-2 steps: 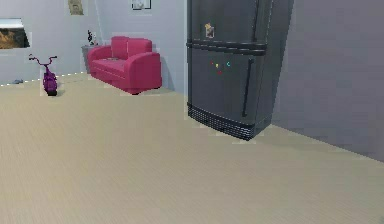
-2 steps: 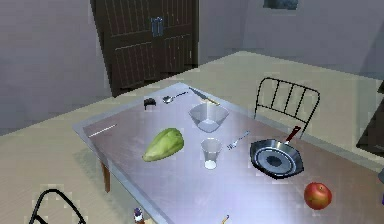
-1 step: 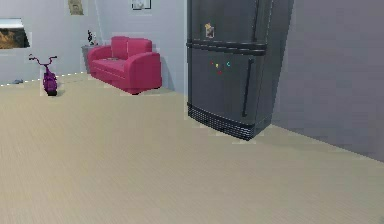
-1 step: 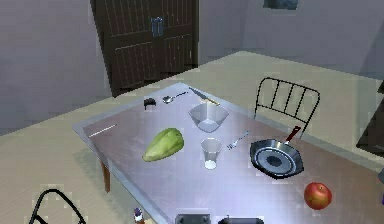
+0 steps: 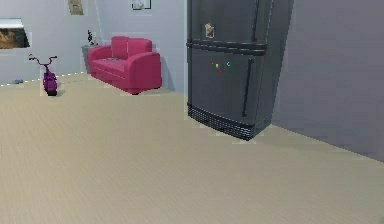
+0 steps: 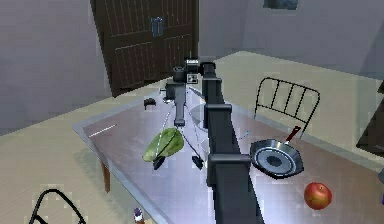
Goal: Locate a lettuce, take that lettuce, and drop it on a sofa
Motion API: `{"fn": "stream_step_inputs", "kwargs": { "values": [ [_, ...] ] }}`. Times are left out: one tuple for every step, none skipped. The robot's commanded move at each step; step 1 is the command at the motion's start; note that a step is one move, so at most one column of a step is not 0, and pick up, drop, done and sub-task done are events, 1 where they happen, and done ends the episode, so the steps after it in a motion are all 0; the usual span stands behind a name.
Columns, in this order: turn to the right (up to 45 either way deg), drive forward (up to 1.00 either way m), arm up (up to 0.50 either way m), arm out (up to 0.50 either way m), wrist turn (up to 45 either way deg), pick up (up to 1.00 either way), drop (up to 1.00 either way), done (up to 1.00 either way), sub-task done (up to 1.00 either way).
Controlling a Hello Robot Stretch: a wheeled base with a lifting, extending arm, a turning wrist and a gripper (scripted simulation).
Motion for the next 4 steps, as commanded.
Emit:
{"fn": "stream_step_inputs", "kwargs": {
  "values": [
    [0.0,0.0,0.0,0.0,45.0,0.0,0.0,0.0,0.0],
    [0.0,0.0,0.0,0.0,45.0,0.0,0.0,0.0,0.0],
    [0.0,0.0,0.0,0.0,36.0,0.0,0.0,0.0,0.0],
    [0.0,0.0,-0.3,0.0,0.0,0.0,0.0,0.0,0.0]
  ]
}}
